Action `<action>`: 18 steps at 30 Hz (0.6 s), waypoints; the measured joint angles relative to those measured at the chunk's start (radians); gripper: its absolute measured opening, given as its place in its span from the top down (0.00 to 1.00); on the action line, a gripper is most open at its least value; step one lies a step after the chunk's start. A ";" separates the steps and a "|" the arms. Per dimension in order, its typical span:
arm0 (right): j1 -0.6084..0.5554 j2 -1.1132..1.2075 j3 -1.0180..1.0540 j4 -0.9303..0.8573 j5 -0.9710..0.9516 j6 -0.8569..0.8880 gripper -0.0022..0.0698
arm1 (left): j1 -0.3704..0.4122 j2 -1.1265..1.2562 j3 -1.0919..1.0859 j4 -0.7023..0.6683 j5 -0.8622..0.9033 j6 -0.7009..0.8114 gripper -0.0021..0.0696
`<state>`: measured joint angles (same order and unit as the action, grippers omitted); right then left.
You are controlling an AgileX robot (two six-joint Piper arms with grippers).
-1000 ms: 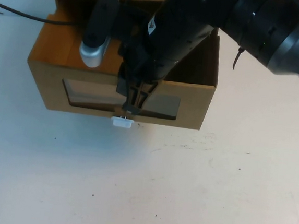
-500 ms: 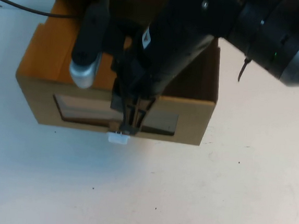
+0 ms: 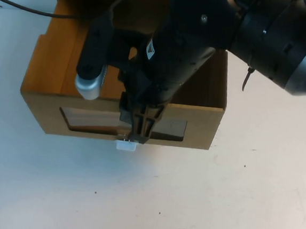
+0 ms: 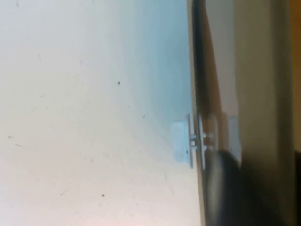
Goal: Open the shoe box
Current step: 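Pull the top drawer of the cardboard box fully open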
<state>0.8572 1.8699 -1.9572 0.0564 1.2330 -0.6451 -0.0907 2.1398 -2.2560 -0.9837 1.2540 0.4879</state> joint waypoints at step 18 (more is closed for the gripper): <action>0.000 -0.124 -0.193 0.084 0.027 0.037 0.42 | 0.002 0.000 -0.052 0.008 0.021 0.000 0.98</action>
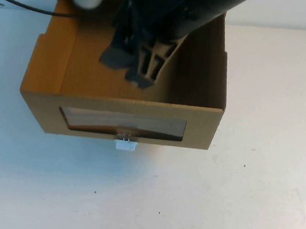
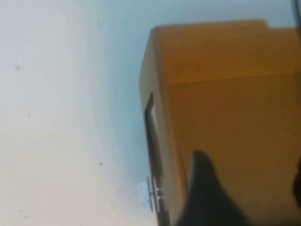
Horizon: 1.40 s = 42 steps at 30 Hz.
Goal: Open the shoe box
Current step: 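Pull the top drawer of the cardboard box fully open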
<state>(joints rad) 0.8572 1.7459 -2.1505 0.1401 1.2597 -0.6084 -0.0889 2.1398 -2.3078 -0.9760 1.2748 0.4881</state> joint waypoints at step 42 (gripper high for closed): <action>0.000 -1.151 1.305 -1.054 -0.585 1.081 0.99 | 0.000 -1.563 1.226 0.621 -0.284 -0.097 0.98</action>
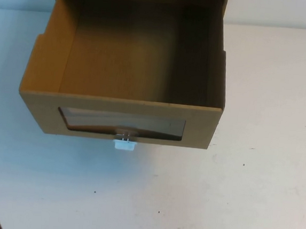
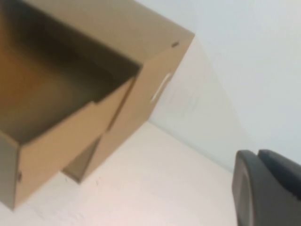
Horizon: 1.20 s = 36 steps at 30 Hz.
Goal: Open the shoe box
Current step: 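Pull the top drawer of the cardboard box fully open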
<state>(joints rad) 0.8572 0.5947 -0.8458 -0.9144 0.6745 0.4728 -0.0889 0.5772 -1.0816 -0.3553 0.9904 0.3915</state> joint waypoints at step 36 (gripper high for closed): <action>0.000 -0.052 0.328 -0.046 -0.040 0.029 0.99 | 0.000 -0.340 0.667 0.305 -0.461 -0.068 0.98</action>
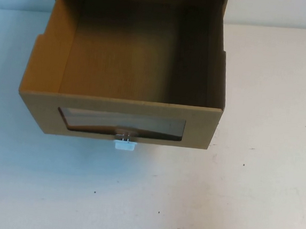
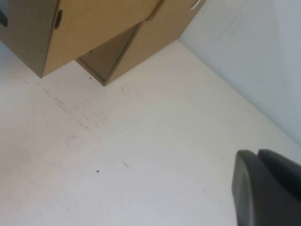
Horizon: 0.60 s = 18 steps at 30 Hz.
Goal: Open the shoe box
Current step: 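Pull the top drawer of the cardboard box fully open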
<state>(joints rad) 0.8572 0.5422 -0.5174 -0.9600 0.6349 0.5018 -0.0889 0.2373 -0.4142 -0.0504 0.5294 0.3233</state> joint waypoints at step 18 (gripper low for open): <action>0.000 0.000 0.000 -0.002 -0.002 0.000 0.99 | 0.000 -0.247 0.440 -0.020 -0.143 -0.216 0.98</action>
<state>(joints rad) 0.8572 0.5422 -0.5174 -0.9616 0.6332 0.5018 -0.0889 -0.0098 0.0263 -0.0702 0.3866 0.1070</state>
